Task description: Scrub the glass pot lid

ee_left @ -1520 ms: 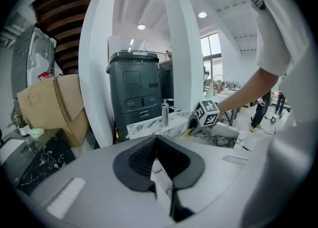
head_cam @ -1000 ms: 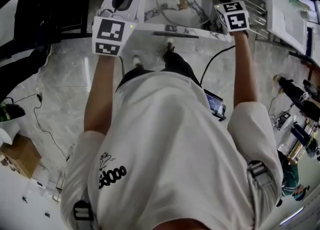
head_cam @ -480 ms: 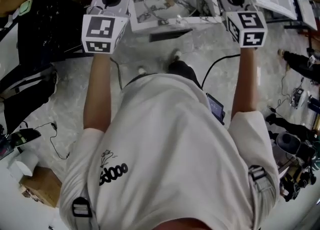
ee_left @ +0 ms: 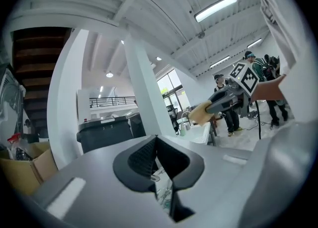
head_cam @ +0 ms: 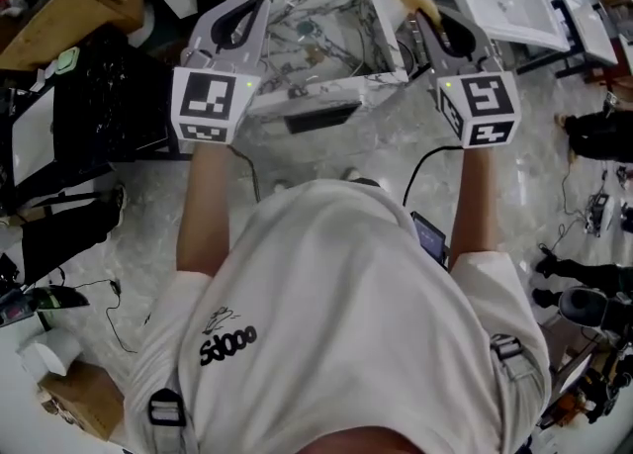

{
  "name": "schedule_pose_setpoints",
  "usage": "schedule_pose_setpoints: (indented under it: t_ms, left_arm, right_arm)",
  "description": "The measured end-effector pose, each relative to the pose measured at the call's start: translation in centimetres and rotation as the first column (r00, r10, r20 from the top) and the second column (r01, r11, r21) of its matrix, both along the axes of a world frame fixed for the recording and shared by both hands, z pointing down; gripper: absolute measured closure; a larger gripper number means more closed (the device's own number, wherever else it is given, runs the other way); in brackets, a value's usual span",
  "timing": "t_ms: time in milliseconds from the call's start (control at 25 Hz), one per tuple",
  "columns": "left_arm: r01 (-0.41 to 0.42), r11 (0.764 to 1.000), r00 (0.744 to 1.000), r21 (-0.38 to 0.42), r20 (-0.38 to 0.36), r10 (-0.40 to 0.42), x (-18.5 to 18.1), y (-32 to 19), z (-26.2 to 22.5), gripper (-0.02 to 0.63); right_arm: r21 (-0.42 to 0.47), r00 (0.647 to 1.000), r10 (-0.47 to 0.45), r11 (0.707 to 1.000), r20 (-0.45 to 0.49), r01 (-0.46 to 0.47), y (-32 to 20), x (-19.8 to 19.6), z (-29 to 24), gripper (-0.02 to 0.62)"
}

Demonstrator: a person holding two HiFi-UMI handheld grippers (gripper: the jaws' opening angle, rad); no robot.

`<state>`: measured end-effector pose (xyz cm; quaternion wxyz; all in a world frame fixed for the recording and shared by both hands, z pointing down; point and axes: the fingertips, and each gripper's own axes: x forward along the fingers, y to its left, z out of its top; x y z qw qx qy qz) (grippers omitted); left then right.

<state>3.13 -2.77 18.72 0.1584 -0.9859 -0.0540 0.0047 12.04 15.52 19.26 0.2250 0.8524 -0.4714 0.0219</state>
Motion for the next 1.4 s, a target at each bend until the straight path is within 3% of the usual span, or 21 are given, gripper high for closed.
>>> schedule_pose_setpoints:
  t_ms: [280,520,1400]
  left_arm:
    - [-0.039,0.999,0.998,0.034,-0.044,0.041,0.9,3.9,-3.0,0.595]
    - [-0.067,0.996,0.995,0.051,-0.067,0.070,1.4,5.7,-4.4,0.595]
    - [-0.065,0.997,0.998,0.042,-0.022,0.066,2.3,4.5,-2.4,0.595]
  right_arm:
    - [0.057,0.998,-0.041,0.997,-0.049,0.044,1.3,-1.3,-3.0,0.545]
    - [0.054,0.996,-0.062,0.996,-0.056,0.065,1.4,-1.6,-3.3,0.545]
    - [0.025,0.999,-0.041,0.999,-0.021,0.041,0.5,0.1,-1.0,0.546]
